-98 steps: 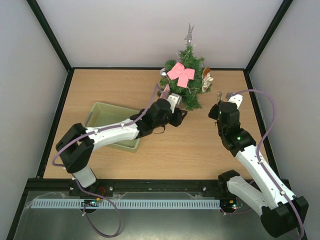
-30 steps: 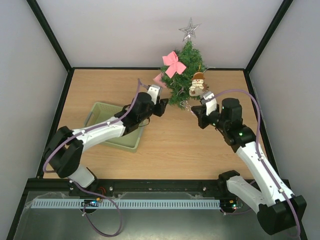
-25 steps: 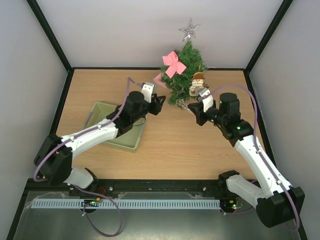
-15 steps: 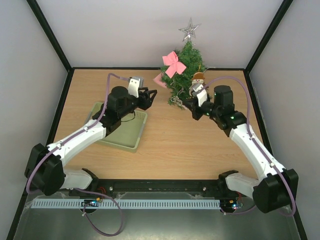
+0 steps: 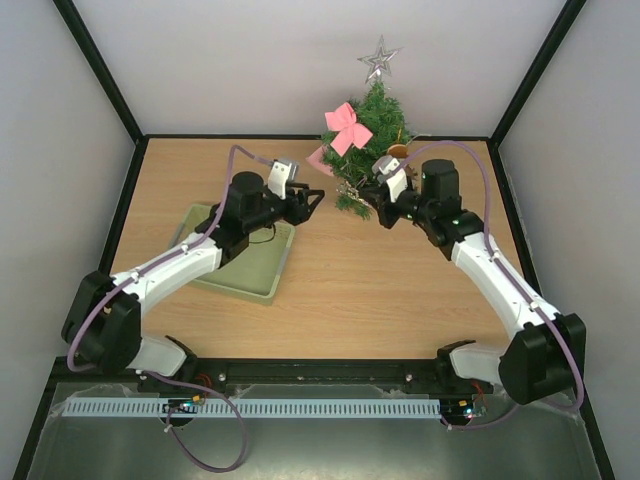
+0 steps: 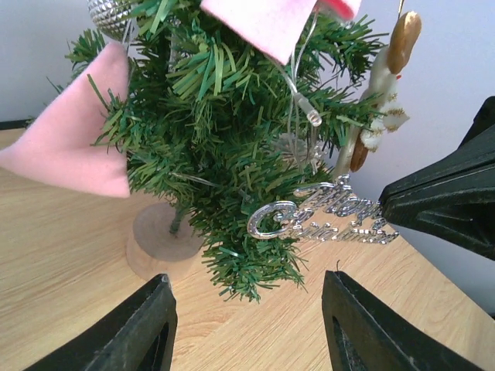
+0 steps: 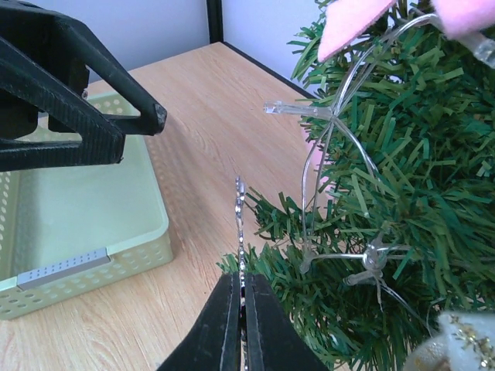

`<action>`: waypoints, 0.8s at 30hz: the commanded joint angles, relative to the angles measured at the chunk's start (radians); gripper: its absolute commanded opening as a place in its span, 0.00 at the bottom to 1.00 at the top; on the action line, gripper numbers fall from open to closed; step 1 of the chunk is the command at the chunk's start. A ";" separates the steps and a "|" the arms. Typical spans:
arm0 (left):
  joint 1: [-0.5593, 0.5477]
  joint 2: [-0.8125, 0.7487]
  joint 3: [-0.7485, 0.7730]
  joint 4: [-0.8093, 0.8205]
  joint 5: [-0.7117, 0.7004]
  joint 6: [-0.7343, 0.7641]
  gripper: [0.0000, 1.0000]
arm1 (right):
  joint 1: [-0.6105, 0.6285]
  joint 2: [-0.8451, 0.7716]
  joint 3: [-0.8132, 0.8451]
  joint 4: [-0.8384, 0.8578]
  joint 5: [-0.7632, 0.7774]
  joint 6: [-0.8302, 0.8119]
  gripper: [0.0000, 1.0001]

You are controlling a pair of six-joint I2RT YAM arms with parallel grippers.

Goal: Decorate the small christmas tree
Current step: Place the decoration item on the Christmas tree.

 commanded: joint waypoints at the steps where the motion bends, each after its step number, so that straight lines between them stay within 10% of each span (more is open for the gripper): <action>1: 0.011 0.022 0.020 0.039 0.033 -0.004 0.53 | 0.001 0.029 0.035 0.038 -0.025 -0.044 0.02; 24: 0.025 0.171 0.123 0.055 0.074 -0.006 0.48 | -0.001 0.119 0.079 0.041 0.051 -0.106 0.02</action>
